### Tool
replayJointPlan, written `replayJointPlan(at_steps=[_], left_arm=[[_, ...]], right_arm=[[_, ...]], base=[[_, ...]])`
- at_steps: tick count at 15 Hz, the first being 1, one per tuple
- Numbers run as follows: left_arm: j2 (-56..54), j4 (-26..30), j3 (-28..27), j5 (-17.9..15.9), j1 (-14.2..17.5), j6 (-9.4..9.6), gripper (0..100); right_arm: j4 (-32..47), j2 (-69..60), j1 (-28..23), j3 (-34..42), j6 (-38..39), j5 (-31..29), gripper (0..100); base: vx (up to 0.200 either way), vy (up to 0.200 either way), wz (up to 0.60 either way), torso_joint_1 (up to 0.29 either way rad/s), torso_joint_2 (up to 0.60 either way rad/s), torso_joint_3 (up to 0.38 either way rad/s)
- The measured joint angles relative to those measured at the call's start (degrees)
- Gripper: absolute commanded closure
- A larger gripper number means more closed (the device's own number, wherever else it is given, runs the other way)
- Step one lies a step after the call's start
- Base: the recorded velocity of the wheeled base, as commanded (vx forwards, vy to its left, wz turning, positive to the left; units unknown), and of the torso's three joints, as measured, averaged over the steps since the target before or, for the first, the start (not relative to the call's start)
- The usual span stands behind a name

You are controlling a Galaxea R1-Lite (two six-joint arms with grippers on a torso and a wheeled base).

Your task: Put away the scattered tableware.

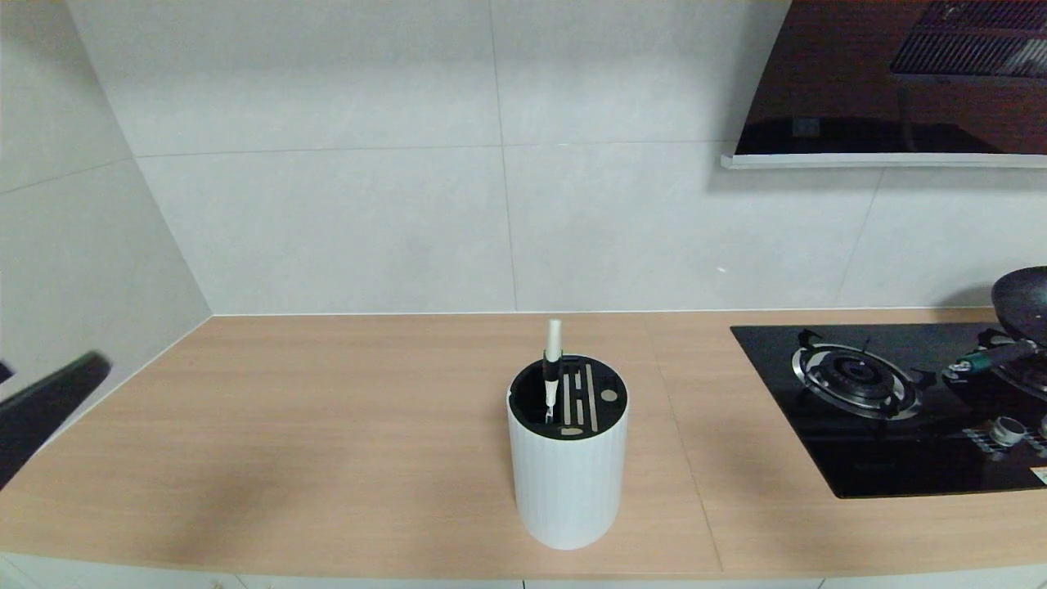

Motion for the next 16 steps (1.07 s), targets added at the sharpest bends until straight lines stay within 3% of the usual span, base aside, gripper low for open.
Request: replayJointPlan(at_steps=[2,4,7,9,10,13,16], left_arm=[[-12.7,12.3,1.0,-0.2,4.0,0.00,0],[-22.7,19.3,2.6,0.1,9.1,0.00,0],[-30.3,21.5,5.4,3.7,14.0,-0.06,0],[-33.0,21.8,6.0,2.9,17.9,0.35,0],[-34.9,22.1,6.9,1.0,19.6,1.51,0],[-37.8,21.9,12.0,-0.6,21.6,3.64,0],[-38.6,18.8,20.3,-6.2,21.8,8.41,0]], right_arm=[[10.9,-9.9,-2.8,1.8,-0.1,0.7,0],[24.9,-19.6,-4.0,1.6,-0.1,1.0,0],[36.4,-31.6,-5.8,1.4,-2.4,-0.3,0],[37.3,-35.6,-8.2,3.7,-3.3,-4.4,0],[37.7,-37.7,-9.8,4.9,-3.5,-4.3,0],[36.5,-41.7,-12.1,9.9,-3.9,-3.4,0],[31.7,-43.1,-12.5,17.1,-9.8,-1.1,0]], base=[[0.000,0.000,0.00,0.000,0.00,0.000],[0.000,0.000,0.00,0.000,0.00,0.000],[0.000,0.000,0.00,0.000,0.00,0.000],[0.000,0.000,0.00,0.000,0.00,0.000],[0.000,0.000,0.00,0.000,0.00,0.000],[0.000,0.000,0.00,0.000,0.00,0.000],[0.000,0.000,0.00,0.000,0.00,0.000]])
